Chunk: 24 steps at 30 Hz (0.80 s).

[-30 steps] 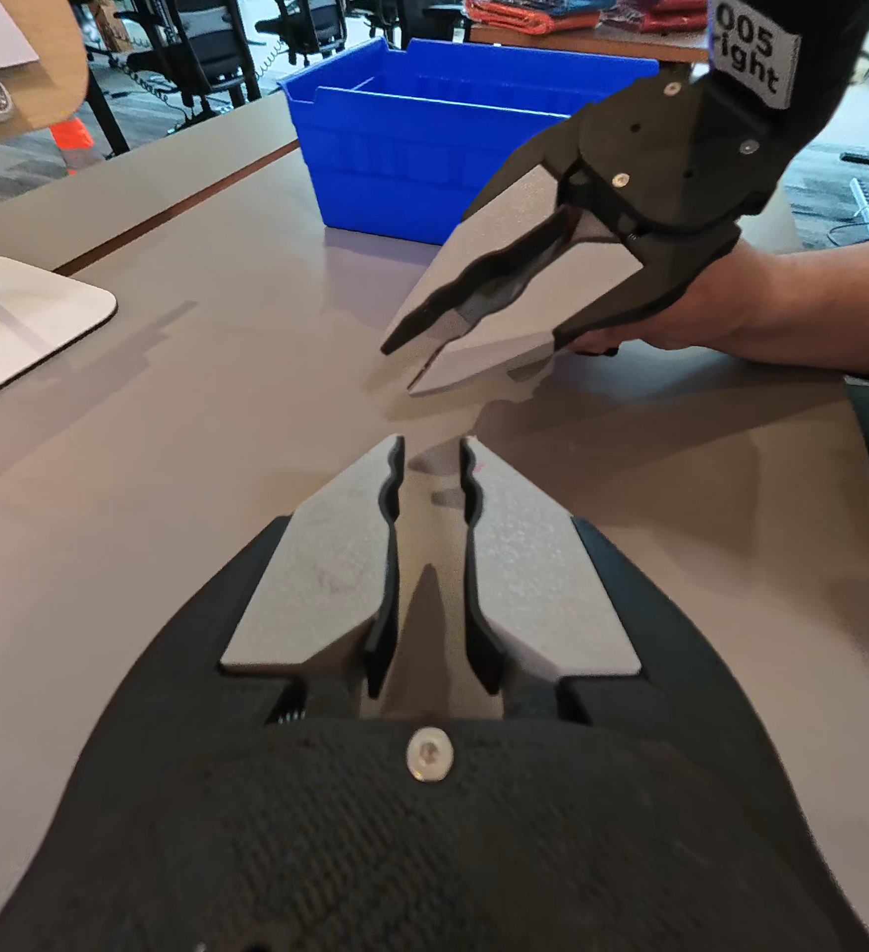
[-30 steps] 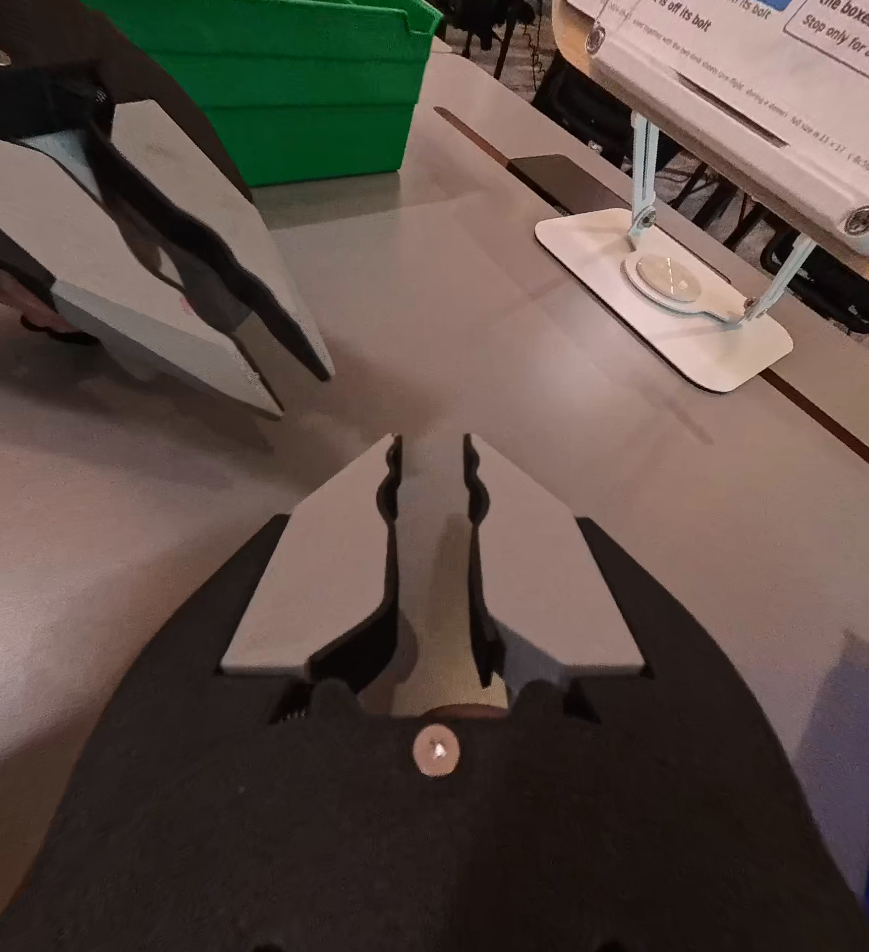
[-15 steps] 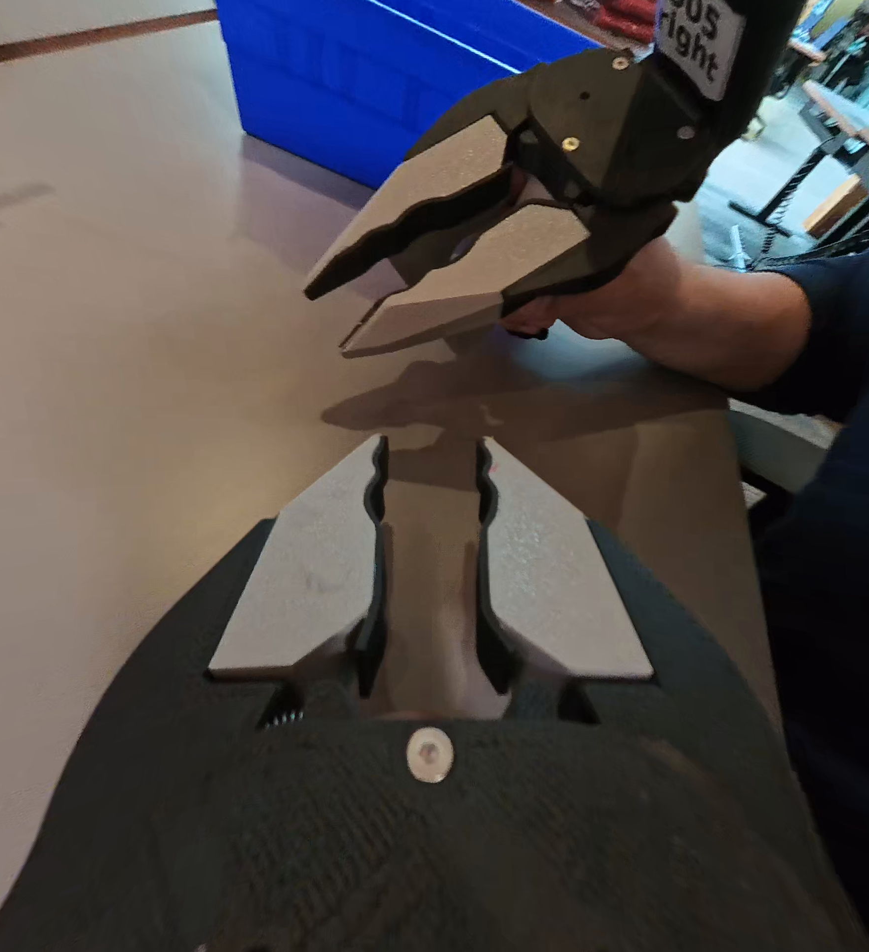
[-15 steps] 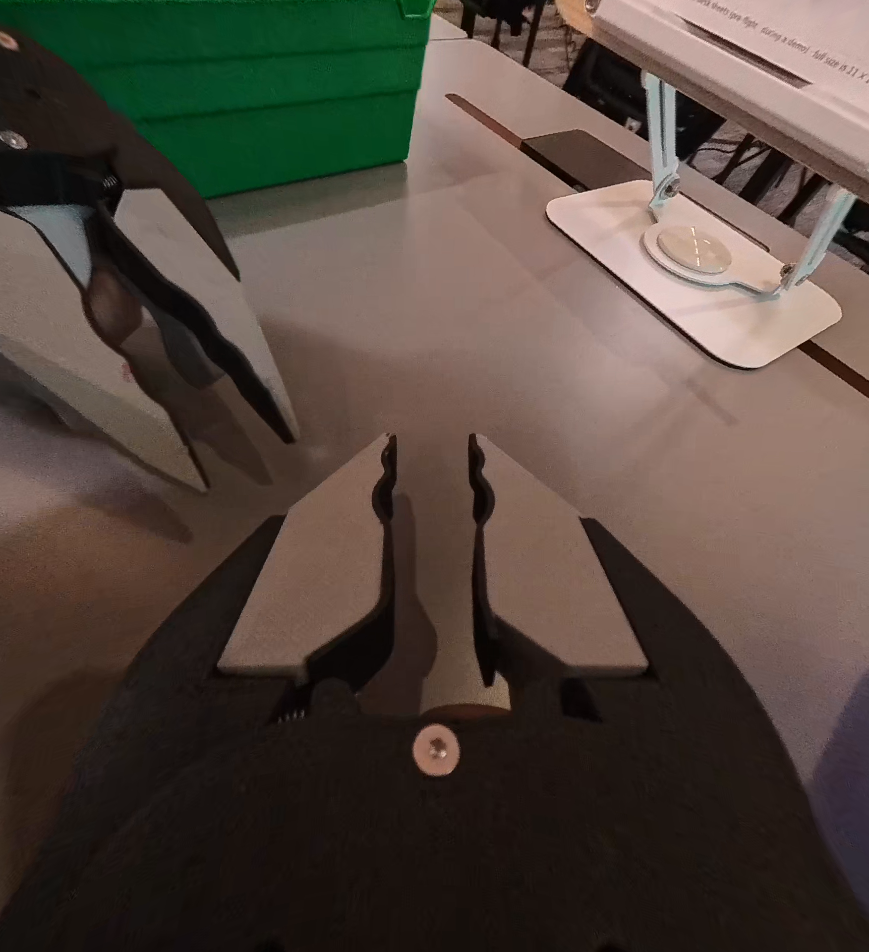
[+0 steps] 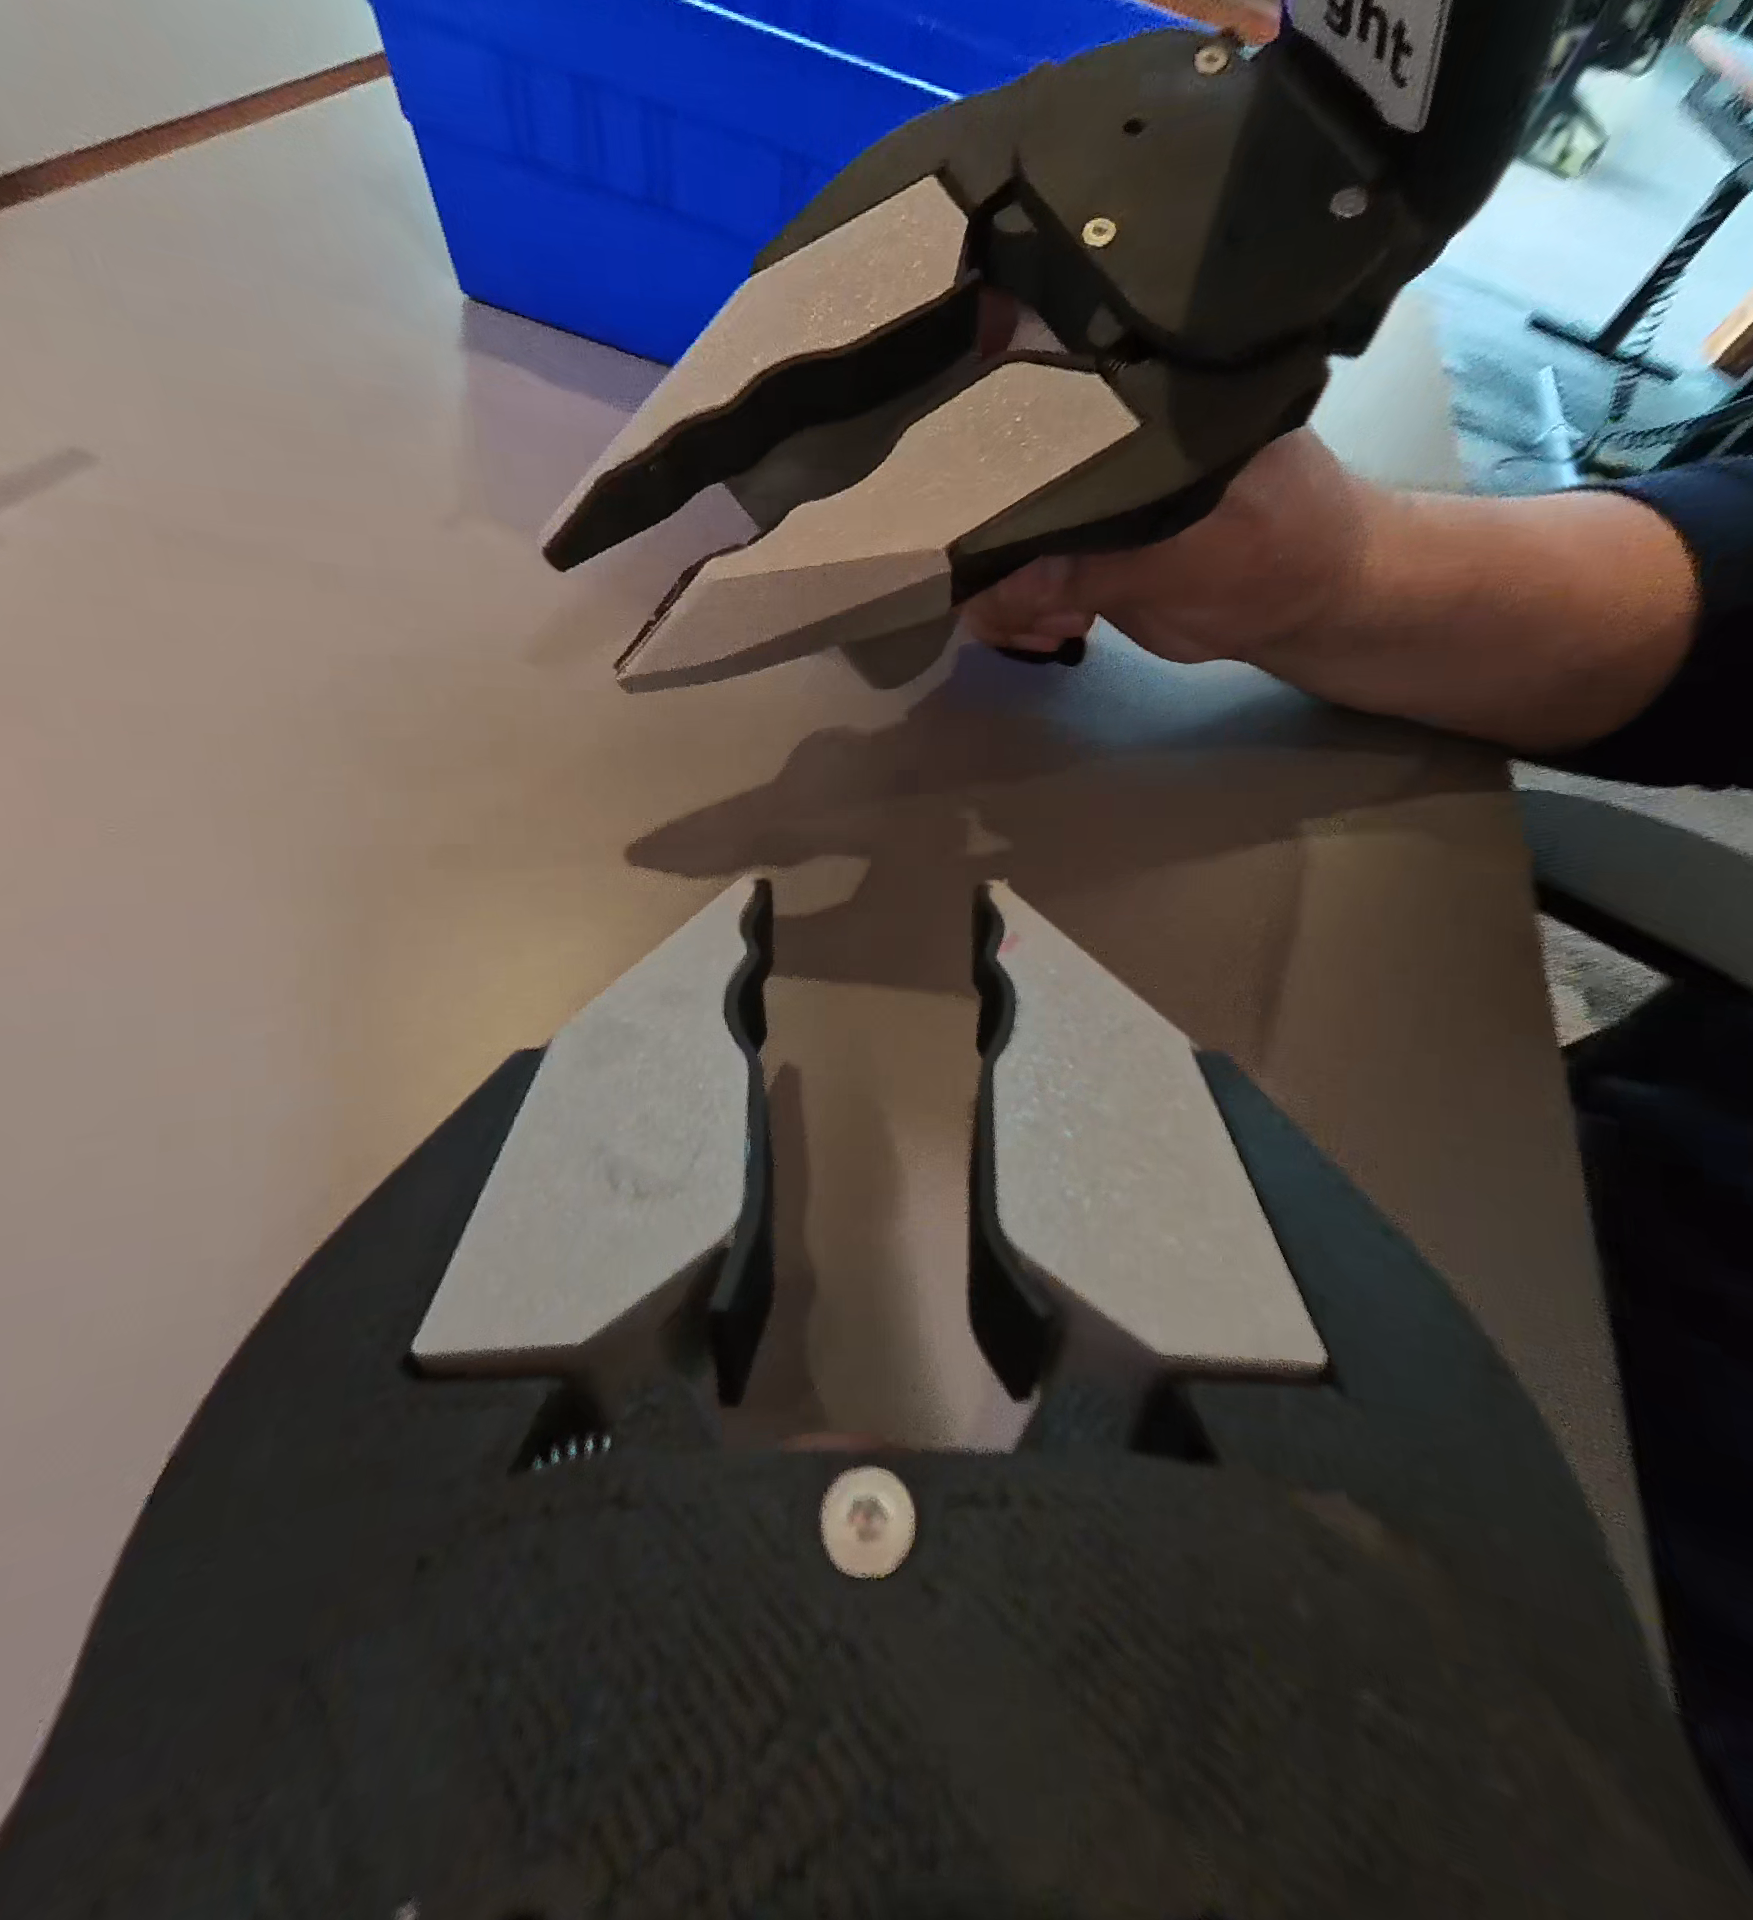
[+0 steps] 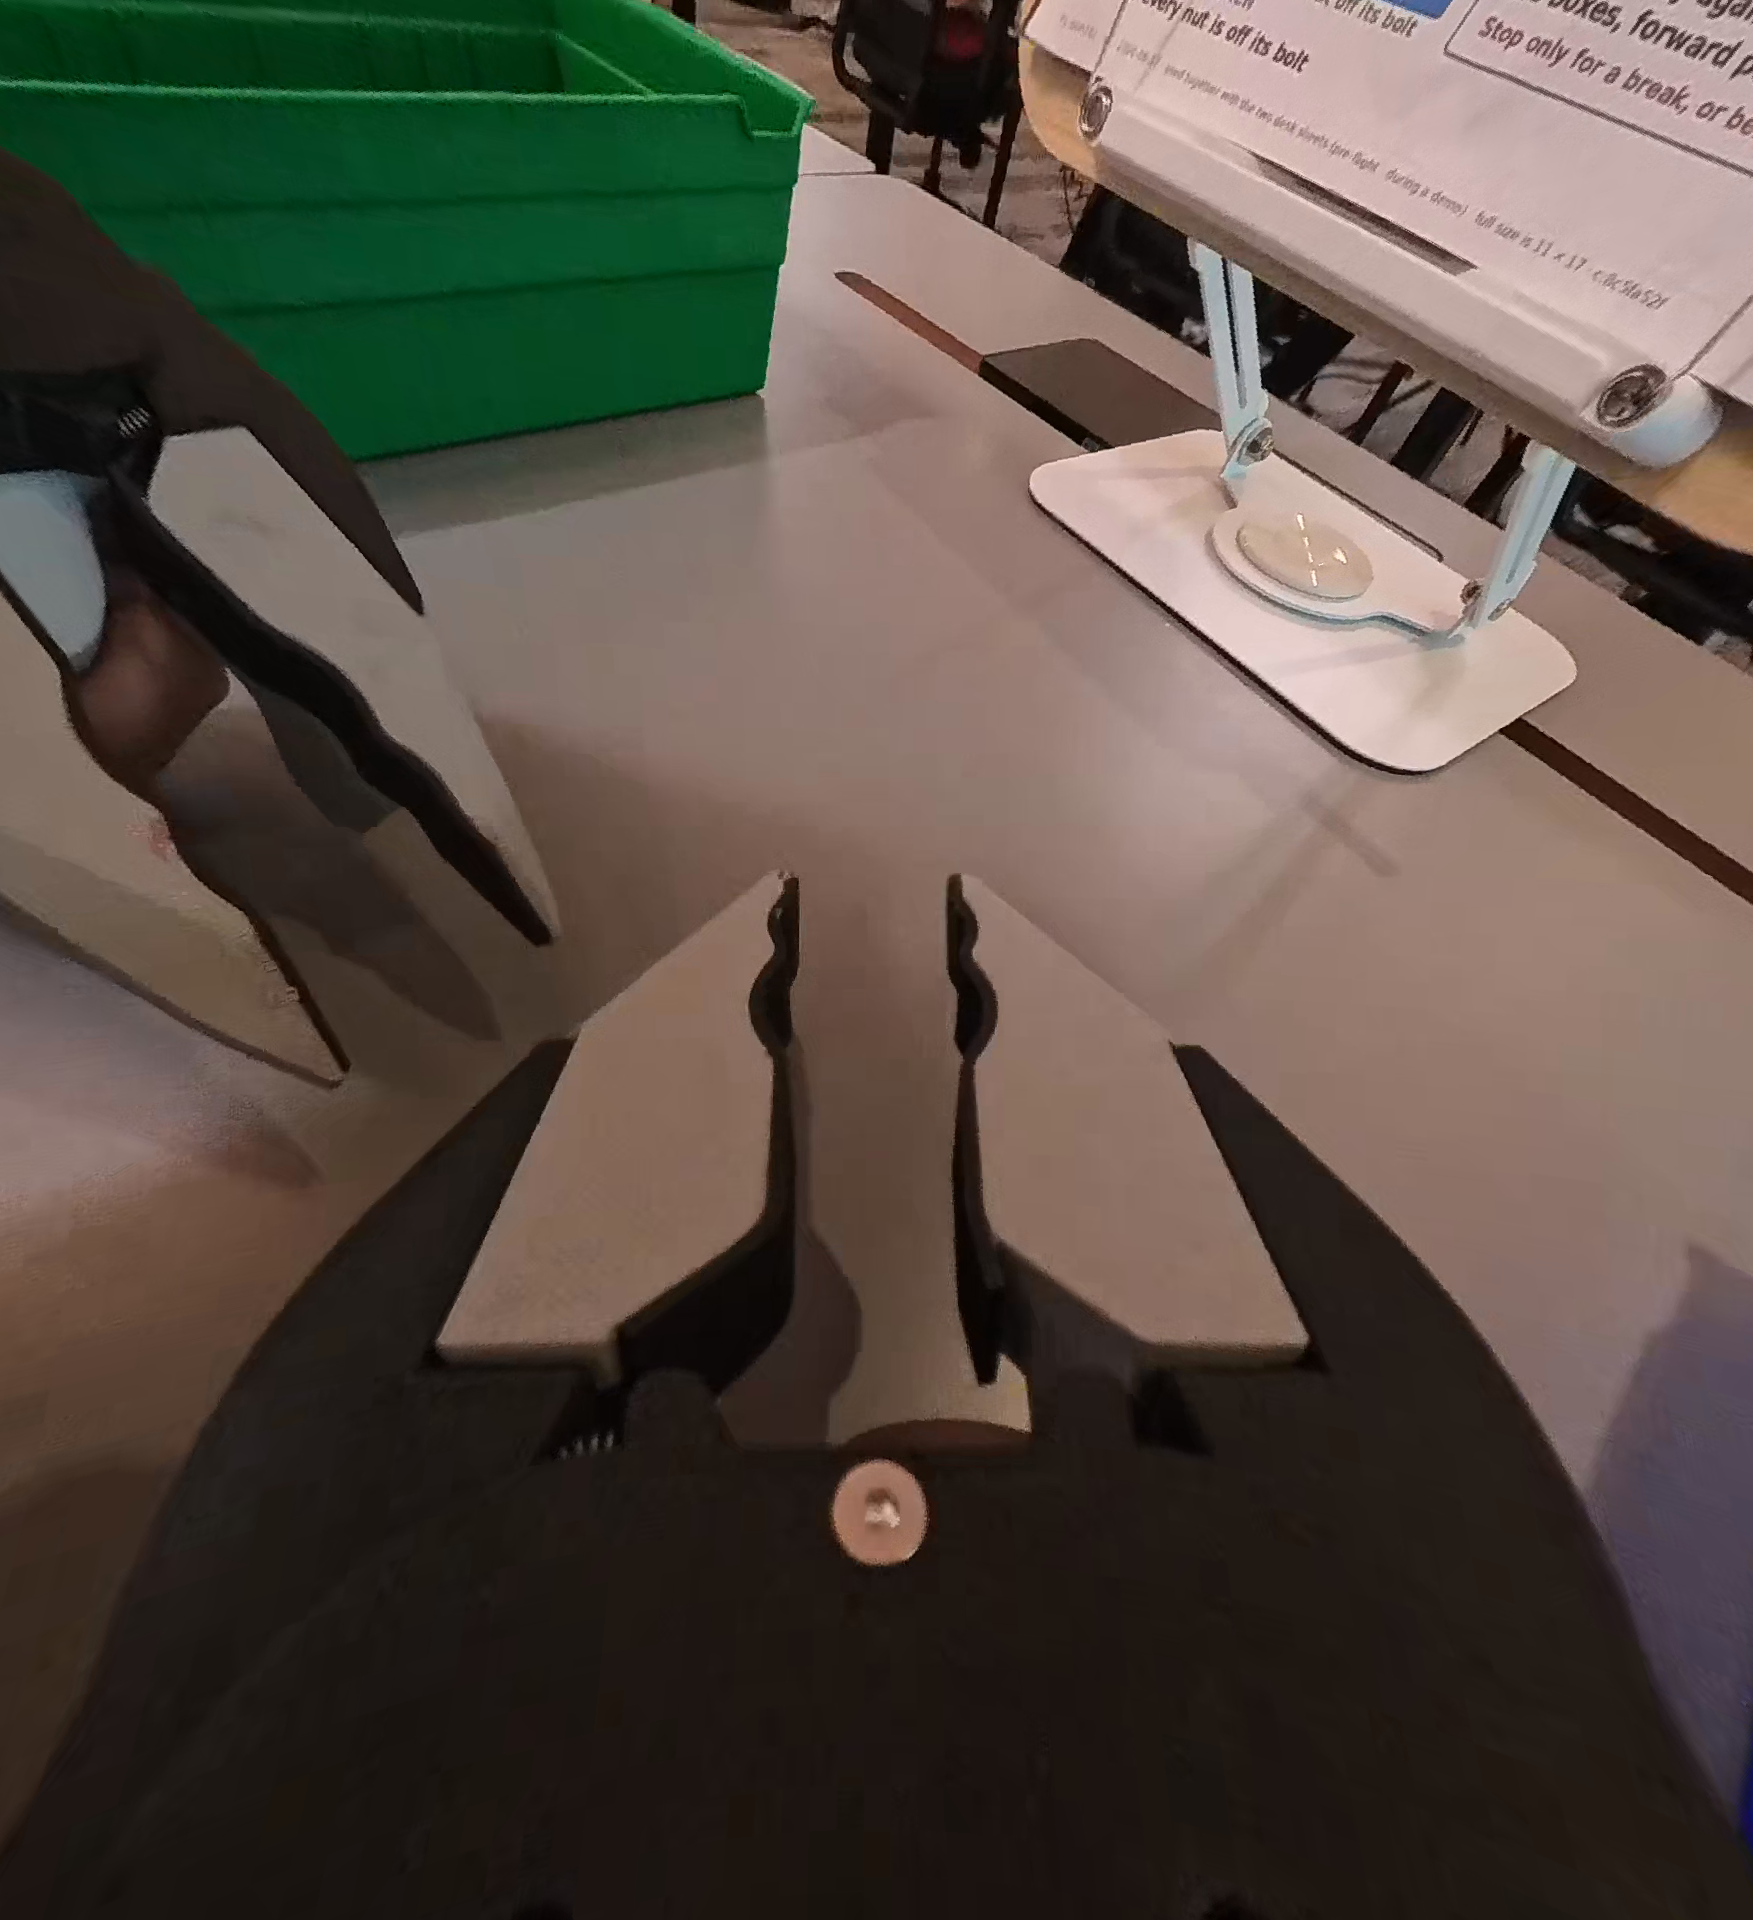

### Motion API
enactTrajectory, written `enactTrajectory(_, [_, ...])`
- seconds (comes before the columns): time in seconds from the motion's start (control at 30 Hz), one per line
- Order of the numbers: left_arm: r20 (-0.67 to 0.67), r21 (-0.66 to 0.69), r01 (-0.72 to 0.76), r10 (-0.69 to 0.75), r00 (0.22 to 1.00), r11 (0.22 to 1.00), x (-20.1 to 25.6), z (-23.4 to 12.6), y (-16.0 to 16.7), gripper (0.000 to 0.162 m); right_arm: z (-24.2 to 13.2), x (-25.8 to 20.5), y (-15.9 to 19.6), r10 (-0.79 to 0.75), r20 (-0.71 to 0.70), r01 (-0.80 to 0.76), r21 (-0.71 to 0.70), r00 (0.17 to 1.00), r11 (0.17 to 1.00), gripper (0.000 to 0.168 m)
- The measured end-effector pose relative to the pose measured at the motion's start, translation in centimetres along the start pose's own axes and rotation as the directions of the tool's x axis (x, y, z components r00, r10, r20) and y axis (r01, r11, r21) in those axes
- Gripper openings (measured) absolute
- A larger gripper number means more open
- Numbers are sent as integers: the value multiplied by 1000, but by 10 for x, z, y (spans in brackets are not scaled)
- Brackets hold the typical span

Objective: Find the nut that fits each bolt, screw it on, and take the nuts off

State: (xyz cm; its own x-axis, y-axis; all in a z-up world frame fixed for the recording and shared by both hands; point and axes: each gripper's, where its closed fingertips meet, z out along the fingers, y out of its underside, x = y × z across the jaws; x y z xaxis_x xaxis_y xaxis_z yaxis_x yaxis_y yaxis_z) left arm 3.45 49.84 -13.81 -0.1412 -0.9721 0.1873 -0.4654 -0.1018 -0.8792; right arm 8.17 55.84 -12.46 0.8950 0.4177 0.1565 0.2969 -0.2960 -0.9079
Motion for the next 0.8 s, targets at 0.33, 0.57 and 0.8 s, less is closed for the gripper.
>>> enactTrajectory(0.33, [25, 1, -99, 99, 995, 995, 10, 4, -5, 36, 2, 16, 5, 90, -43, -88, 33, 995, 996, 39])
enactTrajectory(0.57, [21, -16, -130, 130, 991, 991, 13, -3, -2, 38, 9, 21, 15, 180, -15, -181, -24, 984, 983, 50])
enactTrajectory(0.8, [-18, 56, -103, 104, 994, 993, 25, -49, -20, 39, 14, 9, 20, 118, 6, -117, -84, 993, 990, 49])
